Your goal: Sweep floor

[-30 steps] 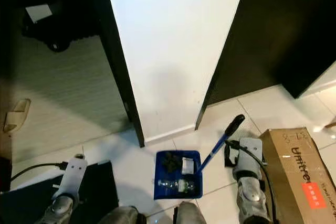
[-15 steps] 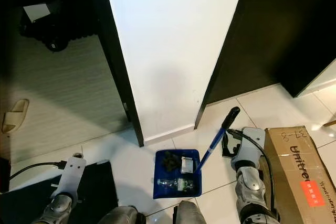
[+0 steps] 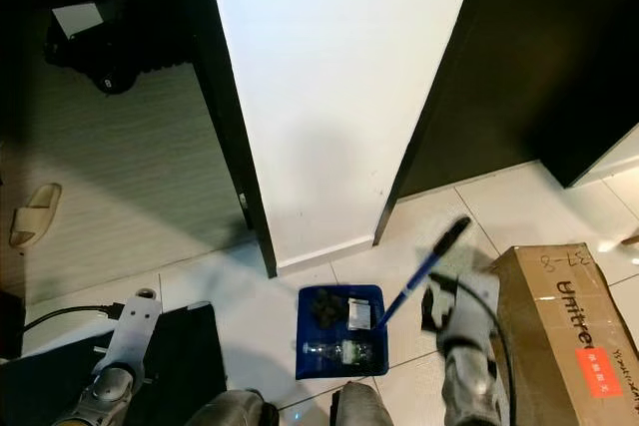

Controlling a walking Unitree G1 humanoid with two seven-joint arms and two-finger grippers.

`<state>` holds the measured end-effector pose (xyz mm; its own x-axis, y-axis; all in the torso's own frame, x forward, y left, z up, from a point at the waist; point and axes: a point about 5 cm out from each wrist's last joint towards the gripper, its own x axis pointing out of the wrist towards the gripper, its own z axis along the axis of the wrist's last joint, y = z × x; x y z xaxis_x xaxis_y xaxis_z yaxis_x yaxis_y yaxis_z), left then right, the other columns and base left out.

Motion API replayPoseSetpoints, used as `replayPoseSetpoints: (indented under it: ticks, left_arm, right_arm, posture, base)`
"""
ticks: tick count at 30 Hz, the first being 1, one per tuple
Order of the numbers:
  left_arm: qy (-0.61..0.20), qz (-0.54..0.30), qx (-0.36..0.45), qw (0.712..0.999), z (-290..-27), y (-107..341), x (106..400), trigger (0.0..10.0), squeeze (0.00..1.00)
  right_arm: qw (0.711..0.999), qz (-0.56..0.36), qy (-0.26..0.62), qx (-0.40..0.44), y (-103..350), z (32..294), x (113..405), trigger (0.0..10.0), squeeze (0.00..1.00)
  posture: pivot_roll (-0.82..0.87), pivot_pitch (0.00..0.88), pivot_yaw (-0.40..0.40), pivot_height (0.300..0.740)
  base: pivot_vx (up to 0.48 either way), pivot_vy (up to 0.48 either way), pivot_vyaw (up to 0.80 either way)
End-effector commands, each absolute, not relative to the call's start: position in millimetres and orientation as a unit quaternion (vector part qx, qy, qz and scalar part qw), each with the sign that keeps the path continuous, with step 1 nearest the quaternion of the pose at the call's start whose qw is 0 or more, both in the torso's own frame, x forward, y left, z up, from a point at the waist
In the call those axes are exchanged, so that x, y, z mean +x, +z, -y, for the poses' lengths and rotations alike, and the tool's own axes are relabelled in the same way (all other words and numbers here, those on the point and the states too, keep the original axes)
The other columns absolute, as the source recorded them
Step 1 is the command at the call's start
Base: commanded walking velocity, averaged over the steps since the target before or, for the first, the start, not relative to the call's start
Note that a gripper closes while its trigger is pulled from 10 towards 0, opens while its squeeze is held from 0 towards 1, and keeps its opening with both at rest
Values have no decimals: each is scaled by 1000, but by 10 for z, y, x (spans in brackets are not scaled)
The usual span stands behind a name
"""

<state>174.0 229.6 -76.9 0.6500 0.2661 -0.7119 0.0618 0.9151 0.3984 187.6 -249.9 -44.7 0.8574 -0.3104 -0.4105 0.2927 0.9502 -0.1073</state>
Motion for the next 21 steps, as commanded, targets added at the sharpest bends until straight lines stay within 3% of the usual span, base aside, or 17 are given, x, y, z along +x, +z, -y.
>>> replayPoseSetpoints:
  ticks: [1,7,21]
  left_arm:
    - [64,-429,215,875,-2433,-767,1680,10000,0]
    - [56,-429,220,875,-2441,-761,1690,10000,0]
    - [61,-433,228,870,-2474,-752,1699,10000,0]
  right_arm:
    - [966,-210,-153,-7,-466,2452,1830,10000,0]
    - [973,-182,-143,25,-431,2413,1850,10000,0]
    - [985,-108,-120,59,-112,2540,2287,10000,0]
  posture:
    - [50,111,53,740]
    - [41,113,66,740]
    - [78,128,65,740]
  base:
    - [0,0,0]
    - [0,0,0]
    - [0,0,0]
